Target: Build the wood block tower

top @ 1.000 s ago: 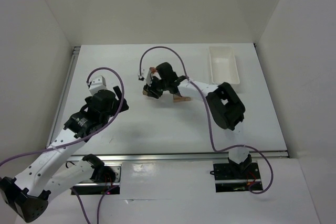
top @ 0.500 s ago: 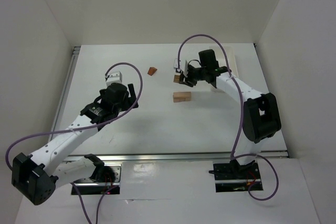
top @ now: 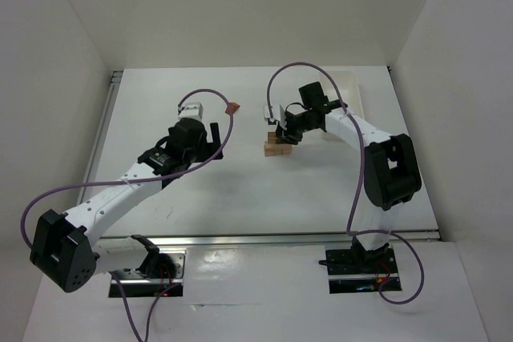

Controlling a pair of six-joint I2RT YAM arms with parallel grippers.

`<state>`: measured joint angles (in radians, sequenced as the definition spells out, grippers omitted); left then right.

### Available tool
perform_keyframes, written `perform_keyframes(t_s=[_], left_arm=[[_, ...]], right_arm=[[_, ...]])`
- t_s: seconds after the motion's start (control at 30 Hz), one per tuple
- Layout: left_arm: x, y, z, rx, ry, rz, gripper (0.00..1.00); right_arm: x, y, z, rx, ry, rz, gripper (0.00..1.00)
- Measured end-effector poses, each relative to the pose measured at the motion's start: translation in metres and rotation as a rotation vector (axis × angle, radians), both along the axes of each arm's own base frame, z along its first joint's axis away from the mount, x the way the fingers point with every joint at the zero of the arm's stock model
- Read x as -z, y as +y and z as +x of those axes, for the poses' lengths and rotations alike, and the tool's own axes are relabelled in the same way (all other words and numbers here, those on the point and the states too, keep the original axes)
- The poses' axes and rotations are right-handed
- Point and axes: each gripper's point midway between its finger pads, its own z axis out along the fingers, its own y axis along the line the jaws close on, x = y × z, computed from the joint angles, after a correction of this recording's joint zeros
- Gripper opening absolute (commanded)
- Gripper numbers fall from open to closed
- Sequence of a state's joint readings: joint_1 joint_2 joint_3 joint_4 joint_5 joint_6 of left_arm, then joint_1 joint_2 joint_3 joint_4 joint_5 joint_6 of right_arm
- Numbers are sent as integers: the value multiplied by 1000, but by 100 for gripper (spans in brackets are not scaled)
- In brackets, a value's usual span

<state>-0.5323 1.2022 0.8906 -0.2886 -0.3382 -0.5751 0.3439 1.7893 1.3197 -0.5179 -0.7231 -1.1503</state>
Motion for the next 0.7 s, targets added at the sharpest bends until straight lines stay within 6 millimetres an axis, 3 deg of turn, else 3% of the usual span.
perform_keyframes(t_s=[0.7], left_arm=[[6, -6, 3, 16, 12, -11, 99]], right_arm=[[18, -5, 3, 17, 21, -42, 11]])
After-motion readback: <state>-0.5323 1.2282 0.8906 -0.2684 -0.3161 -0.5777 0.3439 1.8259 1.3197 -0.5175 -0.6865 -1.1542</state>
